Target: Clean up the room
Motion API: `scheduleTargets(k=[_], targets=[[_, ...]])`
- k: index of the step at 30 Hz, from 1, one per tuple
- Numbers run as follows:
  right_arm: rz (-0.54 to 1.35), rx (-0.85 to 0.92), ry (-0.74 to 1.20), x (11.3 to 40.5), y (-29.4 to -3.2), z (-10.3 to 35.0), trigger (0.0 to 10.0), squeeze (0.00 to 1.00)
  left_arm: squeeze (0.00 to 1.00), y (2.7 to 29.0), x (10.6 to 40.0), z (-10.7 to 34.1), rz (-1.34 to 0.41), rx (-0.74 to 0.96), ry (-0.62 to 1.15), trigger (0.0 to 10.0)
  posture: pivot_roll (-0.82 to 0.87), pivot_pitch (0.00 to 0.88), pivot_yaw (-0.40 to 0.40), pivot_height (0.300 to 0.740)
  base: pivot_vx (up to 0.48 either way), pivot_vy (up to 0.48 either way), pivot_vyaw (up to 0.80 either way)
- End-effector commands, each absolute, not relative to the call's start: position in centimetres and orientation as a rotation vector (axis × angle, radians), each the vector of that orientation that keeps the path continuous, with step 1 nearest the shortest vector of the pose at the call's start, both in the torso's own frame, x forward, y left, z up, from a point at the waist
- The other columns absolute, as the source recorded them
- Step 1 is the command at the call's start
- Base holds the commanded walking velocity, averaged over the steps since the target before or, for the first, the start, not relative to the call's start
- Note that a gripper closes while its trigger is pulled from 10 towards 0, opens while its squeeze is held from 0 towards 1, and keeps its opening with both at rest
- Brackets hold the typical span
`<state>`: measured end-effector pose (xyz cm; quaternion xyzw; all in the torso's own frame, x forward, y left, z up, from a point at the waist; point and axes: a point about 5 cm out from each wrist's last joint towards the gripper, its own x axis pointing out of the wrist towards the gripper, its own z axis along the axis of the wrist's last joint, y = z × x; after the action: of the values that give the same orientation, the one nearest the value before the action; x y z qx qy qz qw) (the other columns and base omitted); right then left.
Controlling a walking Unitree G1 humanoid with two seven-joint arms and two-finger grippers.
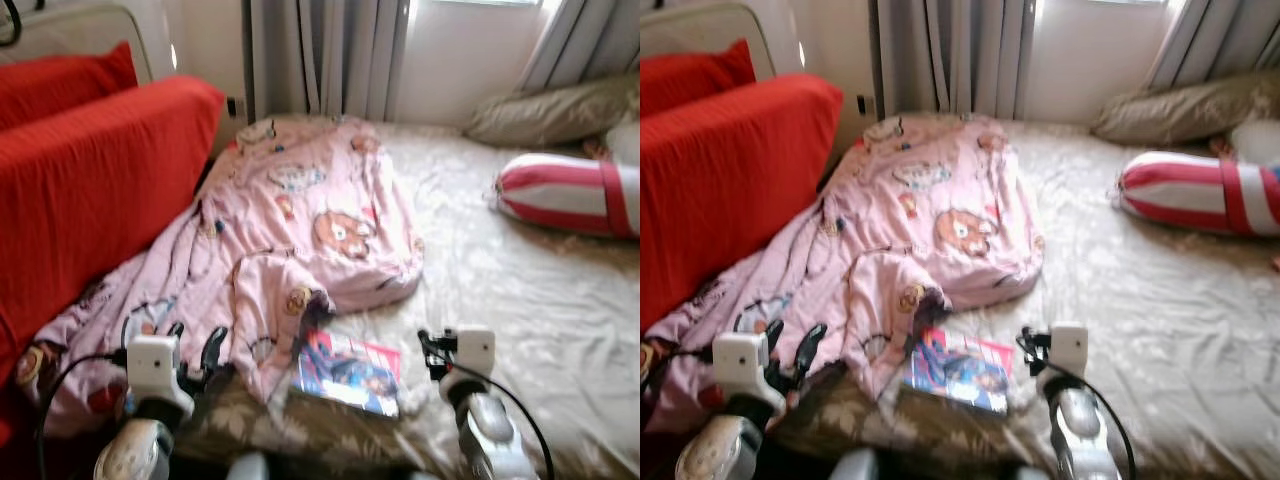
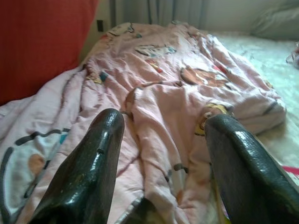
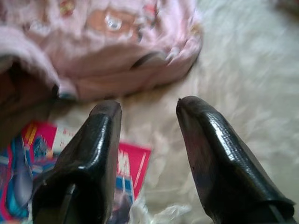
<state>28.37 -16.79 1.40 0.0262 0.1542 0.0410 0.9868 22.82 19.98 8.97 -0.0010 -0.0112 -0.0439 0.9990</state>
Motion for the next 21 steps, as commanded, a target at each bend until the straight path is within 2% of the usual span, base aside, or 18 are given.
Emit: scheduleTargets(k=[1, 10, 18, 19, 21], targets=[[0.114, 0.051, 0.368, 28.2, -16.4, 0.5, 10.0, 0.0, 0.0, 19.5, 23.3, 9.2, -0.11, -0.018, -0.026, 10.0, 0.17, 0.0, -0.026, 0.616, 0.0, 0.0, 0.0], [0.203, 0.038, 0.486, 29.1, -14.1, -0.3, 10.0, 0.0, 0.0, 18.7, 24.5, 9.3, -0.134, -0.03, -0.015, 10.0, 0.2, 0.023, -0.025, 0.616, 0.0, 0.0, 0.0], [0.059, 0.117, 0.535, 29.2, -14.8, -0.8, 10.0, 0.0, 0.0, 18.8, 23.8, 9.9, -0.111, -0.044, -0.021, 10.0, 0.24, 0.11, -0.007, 0.616, 0.0, 0.0, 0.0], [0.046, 0.127, 0.527, 29.3, -14.9, -0.7, 10.0, 1.0, 0.0, 18.8, 23.7, 9.8, -0.11, -0.044, -0.012, 10.0, 0.24, 0.123, -0.003, 0.616, 0.0, 0.0, 0.0], [0.017, 0.124, 0.522, 29.3, -15.3, -0.7, 10.0, 1.0, 0.0, 19.0, 23.3, 9.6, -0.105, -0.042, 0.003, 10.0, 0.25, 0.15, 0.002, 0.616, 0.0, 0.0, 0.0]])
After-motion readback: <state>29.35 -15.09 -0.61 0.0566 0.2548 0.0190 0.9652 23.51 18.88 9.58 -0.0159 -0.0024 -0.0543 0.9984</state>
